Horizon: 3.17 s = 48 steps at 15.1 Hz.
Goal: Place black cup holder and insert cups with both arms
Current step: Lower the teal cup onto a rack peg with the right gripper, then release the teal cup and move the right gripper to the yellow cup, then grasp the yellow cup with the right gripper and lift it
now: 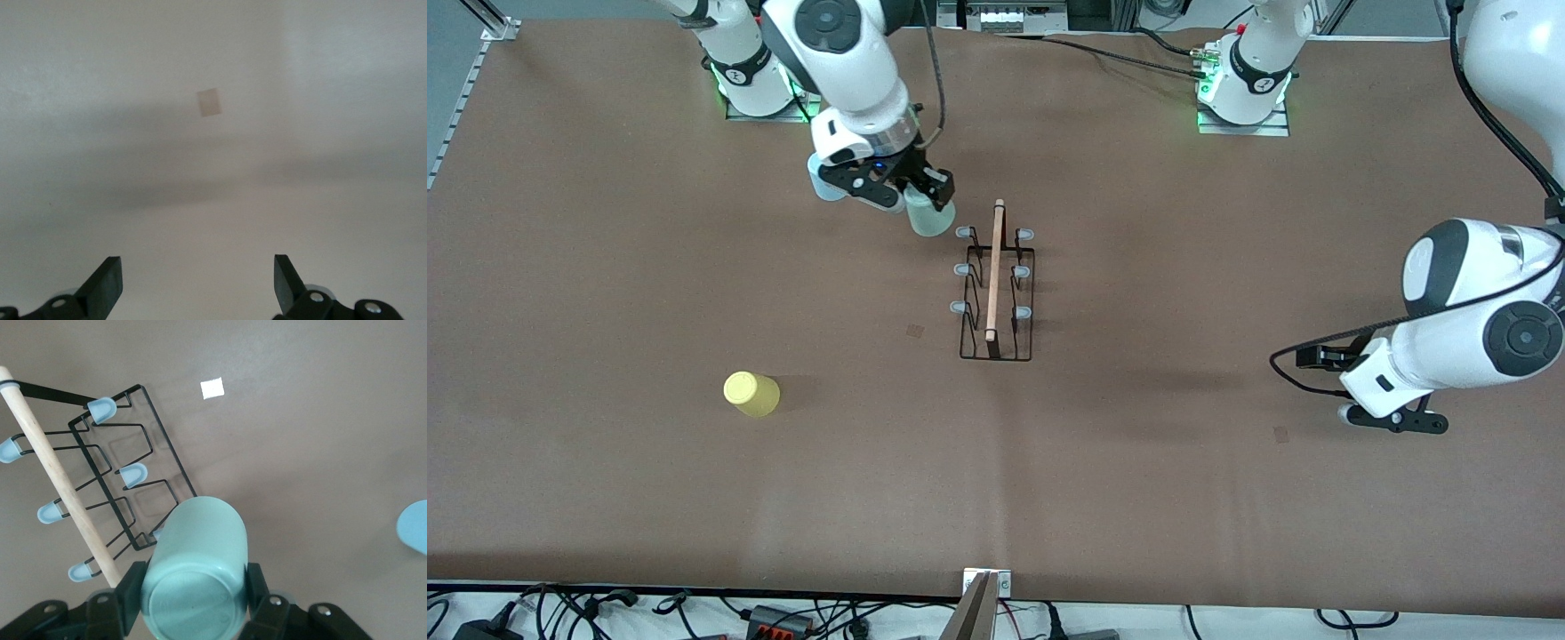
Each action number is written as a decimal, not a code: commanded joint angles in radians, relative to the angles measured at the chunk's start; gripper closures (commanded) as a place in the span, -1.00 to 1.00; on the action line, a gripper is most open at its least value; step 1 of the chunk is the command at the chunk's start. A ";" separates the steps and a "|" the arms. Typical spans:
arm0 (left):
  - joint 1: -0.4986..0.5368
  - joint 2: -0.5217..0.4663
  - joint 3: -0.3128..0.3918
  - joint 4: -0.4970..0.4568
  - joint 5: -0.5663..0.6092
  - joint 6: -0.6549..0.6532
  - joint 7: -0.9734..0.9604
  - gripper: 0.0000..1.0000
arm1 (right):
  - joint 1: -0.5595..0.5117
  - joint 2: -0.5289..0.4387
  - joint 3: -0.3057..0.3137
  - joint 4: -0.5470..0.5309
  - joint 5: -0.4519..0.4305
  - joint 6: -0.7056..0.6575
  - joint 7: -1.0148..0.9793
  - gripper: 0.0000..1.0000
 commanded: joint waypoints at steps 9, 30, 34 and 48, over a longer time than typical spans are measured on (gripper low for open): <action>-0.010 0.027 -0.012 0.009 0.116 0.027 0.013 -1.00 | 0.069 0.158 -0.013 0.091 -0.073 0.076 0.124 -0.99; -0.045 0.043 -0.015 0.000 0.111 0.027 0.002 -1.00 | -0.411 0.334 -0.231 0.171 -0.070 0.237 -1.301 -1.00; -0.045 0.046 -0.013 0.002 0.111 0.030 0.000 -1.00 | -0.408 0.453 -0.255 0.268 -0.073 0.285 -1.415 -1.00; -0.045 0.057 -0.017 0.006 0.108 0.036 0.000 -1.00 | -0.398 0.530 -0.257 0.233 -0.008 0.389 -1.387 -1.00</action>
